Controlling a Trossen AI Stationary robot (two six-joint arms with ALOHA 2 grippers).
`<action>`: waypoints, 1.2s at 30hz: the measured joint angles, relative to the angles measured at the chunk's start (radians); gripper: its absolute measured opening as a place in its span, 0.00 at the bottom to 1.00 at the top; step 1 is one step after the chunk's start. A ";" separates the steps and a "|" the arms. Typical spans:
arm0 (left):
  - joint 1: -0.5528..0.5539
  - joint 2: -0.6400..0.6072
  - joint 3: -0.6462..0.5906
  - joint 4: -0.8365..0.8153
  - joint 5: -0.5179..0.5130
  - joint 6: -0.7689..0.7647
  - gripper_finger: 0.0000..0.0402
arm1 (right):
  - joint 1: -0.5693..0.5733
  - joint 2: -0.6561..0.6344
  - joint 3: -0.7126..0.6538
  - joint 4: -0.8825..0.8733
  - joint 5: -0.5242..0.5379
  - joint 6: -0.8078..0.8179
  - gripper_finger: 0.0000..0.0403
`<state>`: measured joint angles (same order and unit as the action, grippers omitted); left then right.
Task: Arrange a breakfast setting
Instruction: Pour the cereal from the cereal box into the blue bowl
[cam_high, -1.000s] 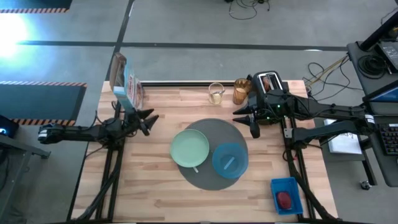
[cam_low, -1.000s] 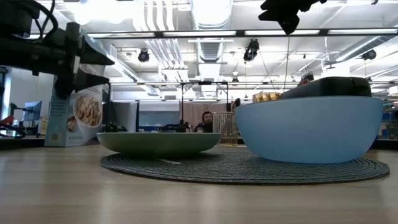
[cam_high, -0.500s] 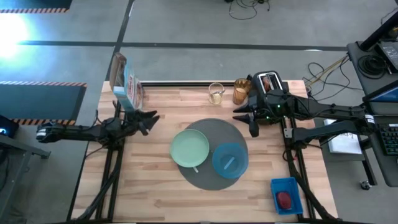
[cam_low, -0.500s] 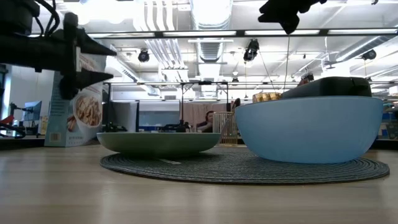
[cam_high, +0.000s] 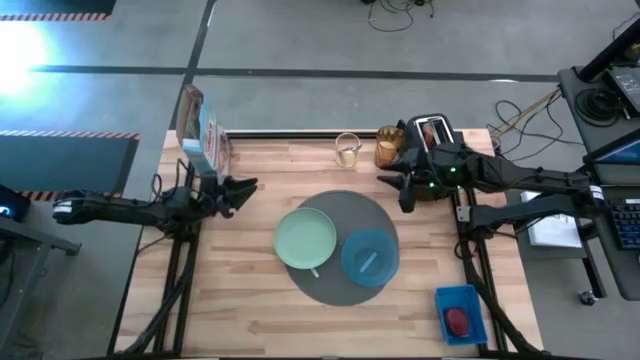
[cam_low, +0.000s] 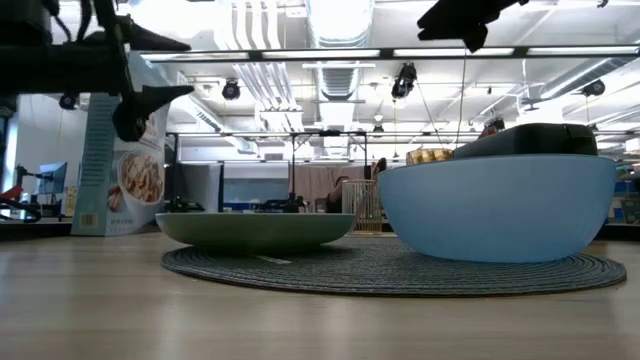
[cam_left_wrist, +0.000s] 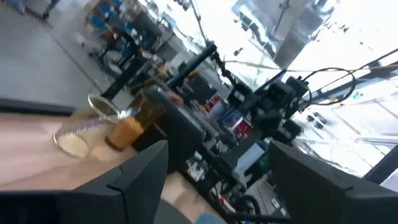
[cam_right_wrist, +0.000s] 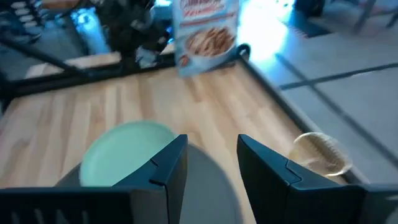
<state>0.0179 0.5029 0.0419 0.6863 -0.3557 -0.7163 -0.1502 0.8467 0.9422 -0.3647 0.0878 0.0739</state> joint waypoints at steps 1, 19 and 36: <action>-0.006 0.016 0.029 -0.008 0.011 0.011 0.63 | -0.003 -0.014 0.000 0.001 0.010 -0.013 0.33; -0.349 0.396 0.758 -1.489 -0.417 -0.394 0.60 | -0.034 -0.204 -0.147 -0.028 0.200 -0.043 0.35; -0.469 0.636 0.904 -1.528 -0.579 -0.575 0.60 | -0.034 -0.178 -0.159 -0.114 0.227 0.213 0.37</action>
<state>-0.4515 1.1385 0.9459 -0.8418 -0.9348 -1.2915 -0.1841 0.6683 0.7830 -0.4791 0.3143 0.2874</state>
